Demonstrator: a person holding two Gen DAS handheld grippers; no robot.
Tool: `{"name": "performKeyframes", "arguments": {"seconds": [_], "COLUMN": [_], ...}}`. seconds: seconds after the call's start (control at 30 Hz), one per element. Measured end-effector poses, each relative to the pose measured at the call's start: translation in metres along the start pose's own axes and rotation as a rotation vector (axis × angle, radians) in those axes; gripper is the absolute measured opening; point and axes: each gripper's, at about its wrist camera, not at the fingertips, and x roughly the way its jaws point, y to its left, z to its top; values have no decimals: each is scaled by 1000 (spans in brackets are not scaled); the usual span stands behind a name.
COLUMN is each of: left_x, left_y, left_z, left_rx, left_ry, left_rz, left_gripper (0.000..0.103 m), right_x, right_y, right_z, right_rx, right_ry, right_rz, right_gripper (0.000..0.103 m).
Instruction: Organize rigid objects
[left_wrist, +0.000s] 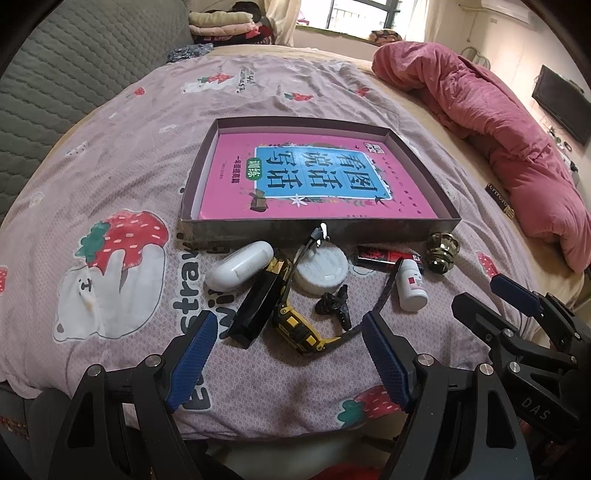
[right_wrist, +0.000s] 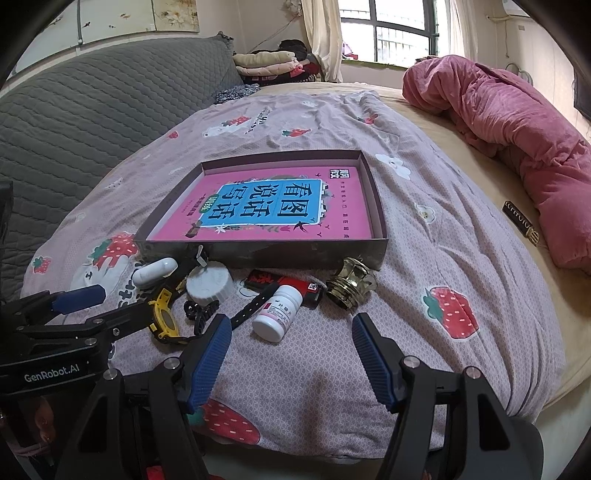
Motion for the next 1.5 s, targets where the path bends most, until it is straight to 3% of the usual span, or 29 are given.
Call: {"name": "performKeyframes", "arguments": {"seconds": [0.93,1.5], "left_x": [2,26], "left_y": [20,46], "left_z": [0,-12], "left_rx": [-41,-66], "left_ry": [19,121], "left_rz": [20,48], "left_gripper": [81,81], "right_x": [0,3], "right_y": [0,2], "right_z": [0,0], "right_rx": [2,-3], "right_ry": [-1,10], "right_rz": [2,19], "right_gripper": [67,67]}}
